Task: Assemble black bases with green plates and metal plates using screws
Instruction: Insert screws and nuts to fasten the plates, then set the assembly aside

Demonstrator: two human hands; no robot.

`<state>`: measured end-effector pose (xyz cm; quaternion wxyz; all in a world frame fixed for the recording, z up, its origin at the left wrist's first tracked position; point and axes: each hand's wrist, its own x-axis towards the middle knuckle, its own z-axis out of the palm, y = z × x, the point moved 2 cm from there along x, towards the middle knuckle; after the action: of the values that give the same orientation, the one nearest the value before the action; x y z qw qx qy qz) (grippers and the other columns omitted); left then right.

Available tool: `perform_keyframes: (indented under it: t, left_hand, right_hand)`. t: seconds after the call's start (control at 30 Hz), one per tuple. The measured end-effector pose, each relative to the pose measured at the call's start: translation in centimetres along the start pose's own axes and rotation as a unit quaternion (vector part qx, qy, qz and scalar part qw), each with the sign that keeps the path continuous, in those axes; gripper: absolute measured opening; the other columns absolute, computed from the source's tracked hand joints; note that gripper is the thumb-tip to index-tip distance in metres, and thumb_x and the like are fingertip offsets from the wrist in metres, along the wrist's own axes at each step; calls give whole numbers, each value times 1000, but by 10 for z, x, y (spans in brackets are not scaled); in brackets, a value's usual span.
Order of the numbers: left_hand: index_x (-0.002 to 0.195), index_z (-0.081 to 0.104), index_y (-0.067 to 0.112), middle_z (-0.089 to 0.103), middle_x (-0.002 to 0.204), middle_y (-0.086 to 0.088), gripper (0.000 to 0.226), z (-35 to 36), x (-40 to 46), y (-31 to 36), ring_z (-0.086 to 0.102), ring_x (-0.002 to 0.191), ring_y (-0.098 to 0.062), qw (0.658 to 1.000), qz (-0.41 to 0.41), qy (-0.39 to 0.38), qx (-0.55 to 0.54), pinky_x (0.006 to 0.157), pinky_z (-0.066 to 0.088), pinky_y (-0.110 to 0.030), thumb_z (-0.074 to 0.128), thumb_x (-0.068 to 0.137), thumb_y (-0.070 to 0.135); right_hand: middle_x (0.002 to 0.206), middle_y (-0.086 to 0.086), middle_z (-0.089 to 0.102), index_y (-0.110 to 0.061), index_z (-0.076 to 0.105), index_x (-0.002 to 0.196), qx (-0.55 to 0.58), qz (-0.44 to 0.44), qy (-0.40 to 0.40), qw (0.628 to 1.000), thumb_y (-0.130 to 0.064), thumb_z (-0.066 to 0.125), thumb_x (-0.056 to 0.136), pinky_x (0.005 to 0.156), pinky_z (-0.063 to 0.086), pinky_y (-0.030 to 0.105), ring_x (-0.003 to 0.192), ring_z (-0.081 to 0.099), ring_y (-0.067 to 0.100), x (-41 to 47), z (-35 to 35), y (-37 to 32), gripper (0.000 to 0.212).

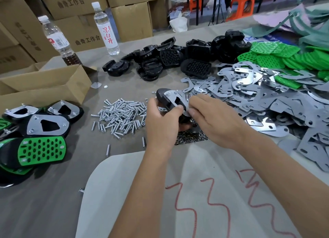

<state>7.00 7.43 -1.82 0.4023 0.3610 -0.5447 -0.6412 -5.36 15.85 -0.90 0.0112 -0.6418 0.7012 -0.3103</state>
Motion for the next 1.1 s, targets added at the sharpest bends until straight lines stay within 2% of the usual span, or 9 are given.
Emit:
perform_keyframes:
  t: [0.2, 0.37, 0.43, 0.53, 0.63, 0.73, 0.83, 0.93, 1.1]
  left_hand:
    - [106, 58, 16, 73, 102, -22, 30, 3, -3, 4, 76, 86, -35, 999, 35, -7, -8, 62, 63, -43, 70, 79, 14]
    - [107, 59, 20, 75, 98, -13, 36, 9, -7, 6, 74, 92, -36, 995, 92, 7, 37, 82, 61, -57, 74, 75, 14]
    - [109, 63, 24, 77, 98, -4, 39, 12, -10, 6, 75, 93, -26, 994, 102, 9, 50, 85, 61, -52, 76, 75, 11]
    - [110, 68, 21, 77, 93, 7, 39, 15, -12, 5, 74, 87, -10, 989, 124, 17, 77, 83, 61, -35, 79, 76, 4]
    - [109, 69, 20, 77, 93, 6, 38, 16, -12, 6, 74, 88, -12, 990, 119, 15, 77, 84, 62, -38, 79, 76, 2]
    - [106, 68, 19, 78, 94, 0, 38, 15, -10, 7, 75, 92, -21, 994, 96, 18, 46, 85, 62, -52, 80, 74, 3]
    - [105, 68, 18, 77, 98, -6, 39, 11, -7, 8, 75, 96, -29, 996, 80, 21, 17, 86, 61, -57, 81, 70, 5]
    - [105, 69, 17, 77, 98, -7, 41, 9, -5, 6, 75, 96, -30, 997, 73, 22, 13, 86, 61, -56, 81, 68, 7]
    - [99, 68, 20, 77, 94, -9, 37, 11, -5, 6, 75, 93, -33, 997, 74, 13, 8, 81, 63, -56, 80, 68, 3]
  right_hand:
    - [90, -3, 43, -17, 46, 89, 0, 27, 36, 999, -25, 38, 108, 69, 43, 48, 77, 46, 25, 0, 1, -3, 21]
    - [88, 0, 44, -13, 49, 86, -12, 93, 111, 989, -29, 35, 109, 65, 43, 48, 74, 47, 26, 0, 3, -2, 31]
    - [82, -2, 43, -14, 47, 80, -28, 122, 132, 983, -29, 36, 110, 62, 37, 42, 71, 46, 25, 1, 4, -1, 35]
    - [68, -6, 39, -20, 36, 65, -40, 151, 149, 976, -33, 38, 110, 61, 26, 37, 65, 41, 25, 3, 3, 1, 47]
    - [56, -7, 38, -26, 30, 59, -24, 135, 155, 978, -37, 40, 109, 56, 30, 40, 55, 40, 19, 2, -1, 3, 53]
    - [68, -7, 49, -22, 44, 77, -22, 101, 135, 985, -36, 39, 108, 61, 37, 42, 66, 47, 23, 0, -5, 5, 34]
    - [88, -5, 57, -20, 44, 96, -10, 66, 88, 994, -32, 38, 106, 67, 44, 48, 76, 52, 25, -1, -5, 5, 17]
    - [95, -2, 54, -20, 43, 99, -27, 39, 62, 997, -27, 35, 106, 67, 47, 52, 78, 52, 29, -1, -4, 2, 13]
    - [87, 0, 47, -15, 45, 90, -37, 44, 83, 995, -26, 38, 110, 64, 45, 51, 73, 48, 28, 1, -2, 1, 25]
